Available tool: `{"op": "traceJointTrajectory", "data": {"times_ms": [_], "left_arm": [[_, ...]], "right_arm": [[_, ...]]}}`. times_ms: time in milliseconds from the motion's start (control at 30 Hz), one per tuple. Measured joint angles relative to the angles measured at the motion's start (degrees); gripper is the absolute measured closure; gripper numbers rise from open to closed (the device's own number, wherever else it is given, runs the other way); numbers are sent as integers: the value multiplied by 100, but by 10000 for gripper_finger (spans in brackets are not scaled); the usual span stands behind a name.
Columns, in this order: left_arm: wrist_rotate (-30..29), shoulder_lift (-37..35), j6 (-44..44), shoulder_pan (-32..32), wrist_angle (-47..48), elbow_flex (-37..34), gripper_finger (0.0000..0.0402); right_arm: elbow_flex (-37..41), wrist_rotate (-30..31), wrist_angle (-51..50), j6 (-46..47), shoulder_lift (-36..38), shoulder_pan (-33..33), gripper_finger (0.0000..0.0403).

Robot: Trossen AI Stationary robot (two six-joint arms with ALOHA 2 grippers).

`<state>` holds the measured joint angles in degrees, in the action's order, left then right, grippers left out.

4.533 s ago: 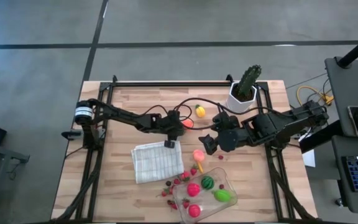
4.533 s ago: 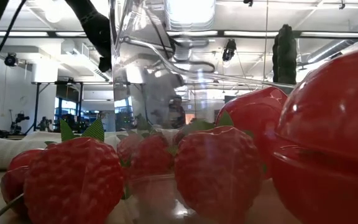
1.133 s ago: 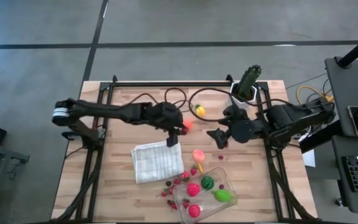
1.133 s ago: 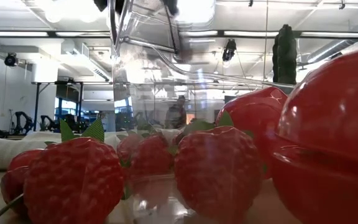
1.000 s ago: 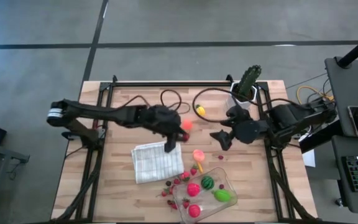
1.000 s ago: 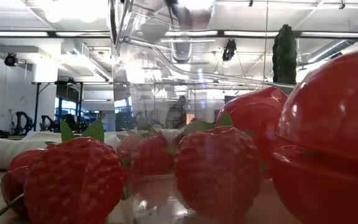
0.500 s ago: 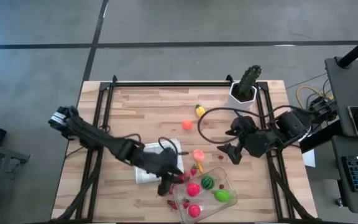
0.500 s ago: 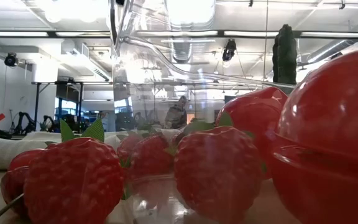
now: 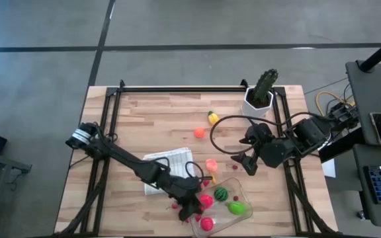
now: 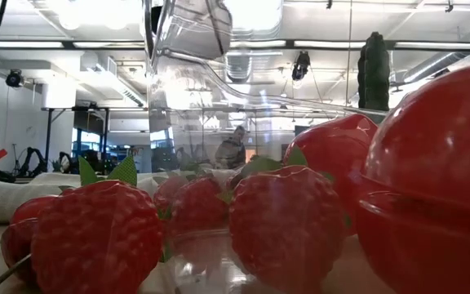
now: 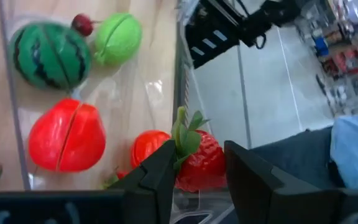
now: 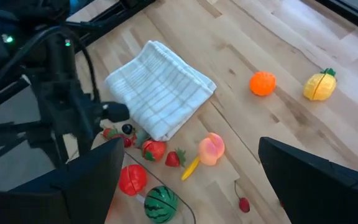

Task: Pick and placing Produce into tupperware
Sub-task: Put the strawberry into the transparent bin, then put the red cherry into the transparent bin

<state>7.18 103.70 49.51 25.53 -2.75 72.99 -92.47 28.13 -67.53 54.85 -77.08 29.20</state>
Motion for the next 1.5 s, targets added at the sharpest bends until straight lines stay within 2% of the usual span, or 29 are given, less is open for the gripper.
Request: {"op": "traceJointTrajectory", "data": {"times_ms": [167,433,567,833,933,1100,1200,1267,1367,1500], "left_arm": [[0,-26,565,-6,18,-29,278],[7,-68,703,-6,27,-59,190],[24,-85,558,-6,36,-82,167],[-75,-565,231,-6,444,-118,179],[-520,-871,-18,-4,944,-118,189],[-1657,-1486,-231,-4,1913,-127,202],[-1976,-1850,-205,-4,2365,-159,203],[-1999,-2066,-198,-2,2497,-227,204],[-2081,-2344,-192,0,2828,-370,204],[-2219,-2695,-185,1,3067,-772,204]], "right_arm": [[0,-3,-9,-46,-2,122,39],[0,3,-4,-131,-7,165,39],[0,17,1,-124,-7,167,39],[2,21,85,219,-7,163,39],[2,23,112,188,-7,162,39],[2,123,342,-49,-7,153,39],[7,407,735,-571,-96,150,39],[44,393,850,-739,-227,152,39],[48,175,486,-564,-603,89,39],[61,-306,-1137,669,-1093,-221,39]]}}
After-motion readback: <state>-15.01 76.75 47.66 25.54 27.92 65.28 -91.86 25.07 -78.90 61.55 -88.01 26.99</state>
